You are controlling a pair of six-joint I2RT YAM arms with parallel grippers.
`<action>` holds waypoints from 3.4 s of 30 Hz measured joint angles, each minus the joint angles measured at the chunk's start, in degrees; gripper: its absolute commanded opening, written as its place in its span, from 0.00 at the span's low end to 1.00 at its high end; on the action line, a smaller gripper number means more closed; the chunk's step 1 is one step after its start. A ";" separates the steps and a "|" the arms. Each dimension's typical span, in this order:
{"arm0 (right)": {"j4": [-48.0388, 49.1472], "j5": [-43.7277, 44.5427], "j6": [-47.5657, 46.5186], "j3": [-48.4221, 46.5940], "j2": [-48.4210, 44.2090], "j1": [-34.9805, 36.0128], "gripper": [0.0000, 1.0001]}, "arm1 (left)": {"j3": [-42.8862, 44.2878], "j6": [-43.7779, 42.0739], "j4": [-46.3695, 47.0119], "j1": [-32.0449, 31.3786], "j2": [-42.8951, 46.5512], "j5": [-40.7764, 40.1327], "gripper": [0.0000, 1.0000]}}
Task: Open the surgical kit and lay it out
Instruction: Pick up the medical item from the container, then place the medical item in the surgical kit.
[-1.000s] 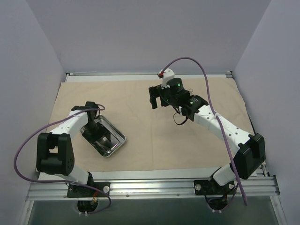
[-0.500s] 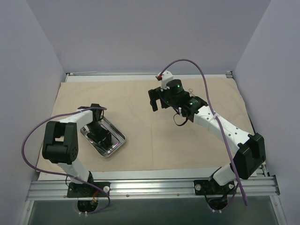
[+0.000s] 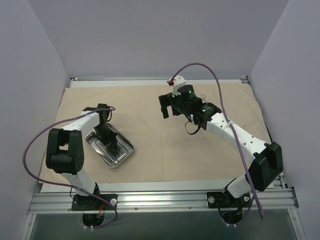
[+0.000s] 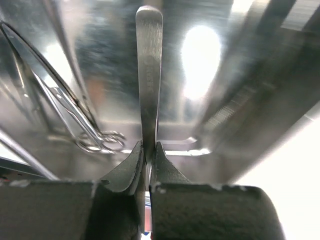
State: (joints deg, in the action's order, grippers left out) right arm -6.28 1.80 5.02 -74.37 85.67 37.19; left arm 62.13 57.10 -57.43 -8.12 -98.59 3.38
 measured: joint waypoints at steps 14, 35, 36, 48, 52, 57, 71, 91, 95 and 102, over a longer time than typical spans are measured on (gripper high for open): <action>-9.16 -18.12 15.28 -25.14 22.10 -3.45 0.91 | 7.45 -16.81 5.90 -3.04 16.50 9.33 0.02; -8.98 -33.53 26.64 -26.51 26.40 0.35 0.49 | 8.79 -26.36 17.64 -13.16 14.97 26.93 0.02; -8.81 -33.77 26.91 -25.75 26.40 0.37 0.40 | 8.81 -26.38 17.64 -13.16 14.97 27.04 0.02; -12.83 -29.11 25.64 -26.75 26.64 0.39 0.00 | 9.11 -27.82 17.86 -12.92 14.95 27.76 0.71; -19.04 -24.94 17.27 -33.29 28.39 0.17 0.00 | 9.18 -29.53 17.42 -10.58 15.04 27.98 0.73; -30.75 -18.38 -0.59 -46.27 35.21 -0.70 0.00 | 9.16 -32.44 15.63 -5.40 16.09 27.36 0.73; -42.66 0.09 -23.80 -43.23 42.18 -5.38 0.00 | 3.63 -38.21 13.86 -0.26 20.52 27.61 0.73; -39.91 5.31 -27.65 -39.43 48.50 -8.74 0.00 | 4.57 -40.81 14.08 1.86 18.08 29.53 0.73; -39.36 4.92 -27.69 -39.56 50.36 -8.76 0.00 | 4.57 -41.07 13.92 1.99 17.97 29.53 0.73; -38.84 3.74 -27.65 -40.06 50.51 -9.14 0.07 | 4.68 -41.05 13.97 2.71 16.31 29.86 0.73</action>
State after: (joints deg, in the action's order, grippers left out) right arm -45.12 5.54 -22.63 -114.43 136.18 28.05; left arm 66.81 16.05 -43.46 -5.41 -82.28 33.23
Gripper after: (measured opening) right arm 0.056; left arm 0.731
